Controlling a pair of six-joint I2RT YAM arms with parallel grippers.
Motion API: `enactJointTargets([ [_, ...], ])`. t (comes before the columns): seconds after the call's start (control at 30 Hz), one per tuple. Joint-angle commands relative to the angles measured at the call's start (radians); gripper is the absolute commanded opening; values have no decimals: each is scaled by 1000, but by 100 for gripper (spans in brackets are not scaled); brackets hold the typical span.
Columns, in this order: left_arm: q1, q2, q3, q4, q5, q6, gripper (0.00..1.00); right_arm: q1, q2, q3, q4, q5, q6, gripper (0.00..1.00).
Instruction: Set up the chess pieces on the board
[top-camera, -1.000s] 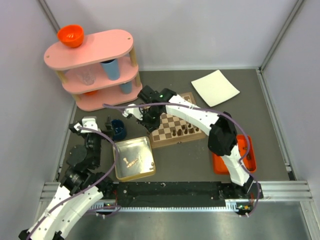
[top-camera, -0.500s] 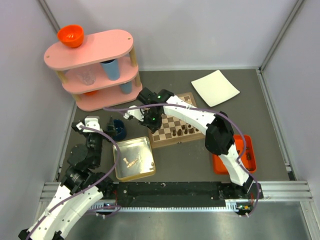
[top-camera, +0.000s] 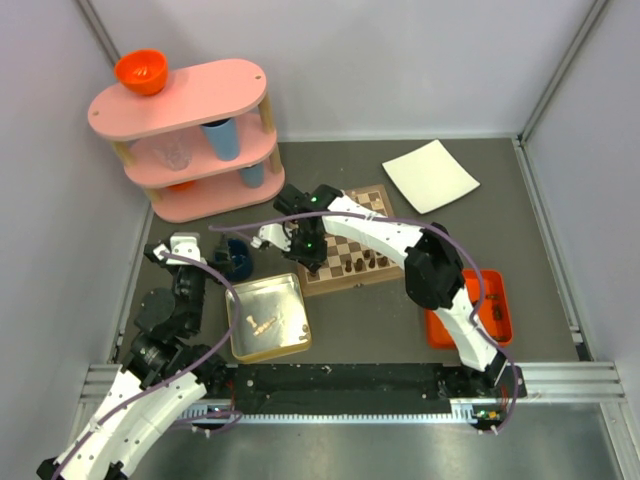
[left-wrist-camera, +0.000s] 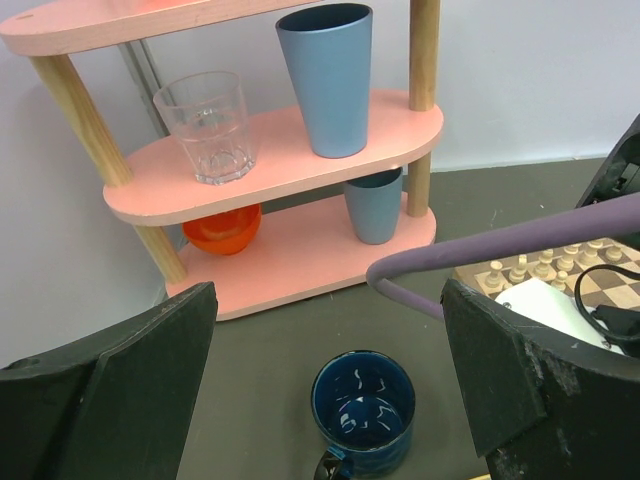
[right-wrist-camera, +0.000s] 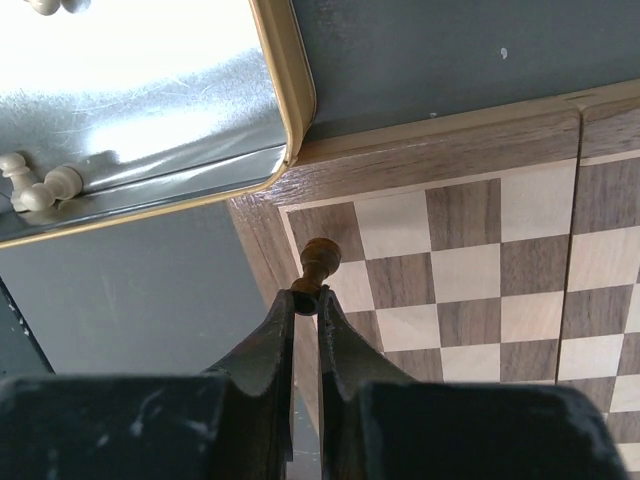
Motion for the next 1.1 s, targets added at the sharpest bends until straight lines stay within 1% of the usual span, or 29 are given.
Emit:
enactJointTargets([
  [0.0, 3, 6, -4, 40, 12, 7, 99, 15, 25, 15, -8, 1, -1, 4],
  [0.83, 3, 9, -4, 36, 27, 7, 99, 15, 66, 69, -14, -12, 3, 9],
  [0.93, 3, 9, -4, 36, 27, 7, 99, 13, 72, 74, -14, -10, 3, 10],
  [1.0, 3, 12, -4, 37, 26, 7, 99, 13, 74, 74, -14, -6, 3, 13],
  [1.07, 3, 10, -4, 36, 27, 6, 99, 15, 74, 74, -14, -4, 3, 14],
])
